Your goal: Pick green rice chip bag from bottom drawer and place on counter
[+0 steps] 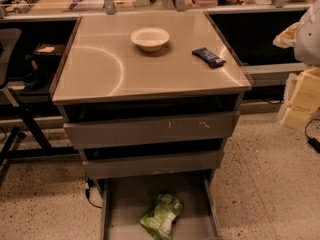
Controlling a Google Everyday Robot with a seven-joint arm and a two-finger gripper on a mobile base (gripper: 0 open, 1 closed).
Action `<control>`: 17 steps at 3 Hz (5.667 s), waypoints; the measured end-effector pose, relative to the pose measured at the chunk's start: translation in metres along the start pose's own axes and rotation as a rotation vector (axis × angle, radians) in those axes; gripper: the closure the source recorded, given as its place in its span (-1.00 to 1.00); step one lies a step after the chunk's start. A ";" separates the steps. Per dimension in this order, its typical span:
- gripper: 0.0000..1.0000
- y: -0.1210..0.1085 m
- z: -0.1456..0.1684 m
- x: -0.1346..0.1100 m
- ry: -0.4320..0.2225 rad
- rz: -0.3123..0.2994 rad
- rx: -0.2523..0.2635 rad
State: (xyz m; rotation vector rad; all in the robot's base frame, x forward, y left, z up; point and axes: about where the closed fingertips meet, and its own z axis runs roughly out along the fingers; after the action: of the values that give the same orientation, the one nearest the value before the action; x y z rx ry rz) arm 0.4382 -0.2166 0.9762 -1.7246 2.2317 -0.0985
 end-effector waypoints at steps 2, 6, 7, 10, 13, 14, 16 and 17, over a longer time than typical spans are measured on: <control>-1.00 0.005 0.008 -0.001 -0.025 -0.002 -0.002; -1.00 0.066 0.182 -0.003 -0.165 0.030 -0.170; -1.00 0.082 0.224 -0.008 -0.176 0.004 -0.186; -1.00 0.129 0.382 -0.014 -0.269 -0.063 -0.346; -1.00 0.168 0.543 -0.006 -0.273 -0.078 -0.431; -1.00 0.168 0.543 -0.006 -0.273 -0.078 -0.432; -1.00 0.186 0.623 -0.023 -0.344 -0.149 -0.497; -1.00 0.194 0.704 -0.034 -0.401 -0.204 -0.556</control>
Offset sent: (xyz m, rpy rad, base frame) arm -0.0060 0.0063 -0.0245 0.0524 0.0108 0.0191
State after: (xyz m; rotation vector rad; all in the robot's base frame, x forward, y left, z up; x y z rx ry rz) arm 0.4696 -0.0349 0.2688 -2.0092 1.8812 0.8197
